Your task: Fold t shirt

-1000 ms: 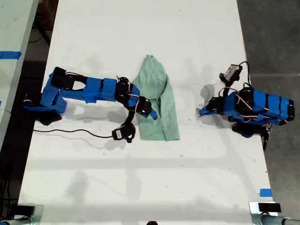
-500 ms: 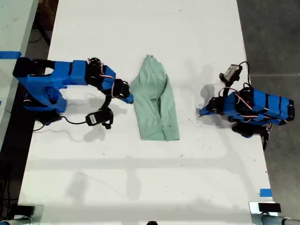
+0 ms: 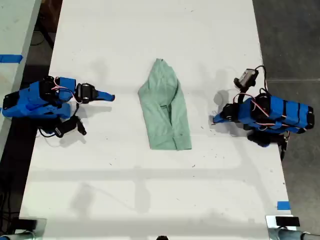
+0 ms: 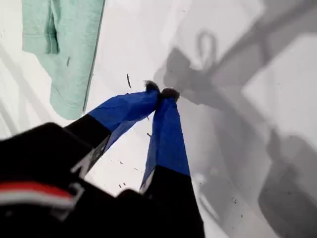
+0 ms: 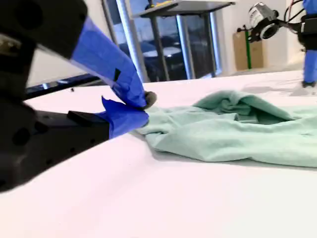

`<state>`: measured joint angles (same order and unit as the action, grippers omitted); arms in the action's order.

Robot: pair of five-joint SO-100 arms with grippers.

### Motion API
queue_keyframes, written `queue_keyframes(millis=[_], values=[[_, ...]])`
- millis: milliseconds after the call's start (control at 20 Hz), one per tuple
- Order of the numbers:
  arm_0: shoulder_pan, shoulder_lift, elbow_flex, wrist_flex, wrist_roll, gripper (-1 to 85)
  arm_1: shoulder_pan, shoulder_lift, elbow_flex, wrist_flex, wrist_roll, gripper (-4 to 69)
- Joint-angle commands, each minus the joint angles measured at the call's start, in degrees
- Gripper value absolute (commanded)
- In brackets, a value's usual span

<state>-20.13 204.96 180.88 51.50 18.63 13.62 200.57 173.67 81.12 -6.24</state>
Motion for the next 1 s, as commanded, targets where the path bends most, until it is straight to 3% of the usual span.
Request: queue_keyframes(millis=[0,950], values=[[0.0,1.6,0.1,1.1,-2.2,0.0,-0.6,0.5,1.3,0.2,0.6,1.2],[-0.5,1.7,-0.2,3.2,-4.7,0.0,-0.4,0.5,1.3,0.2,0.6,1.2]])
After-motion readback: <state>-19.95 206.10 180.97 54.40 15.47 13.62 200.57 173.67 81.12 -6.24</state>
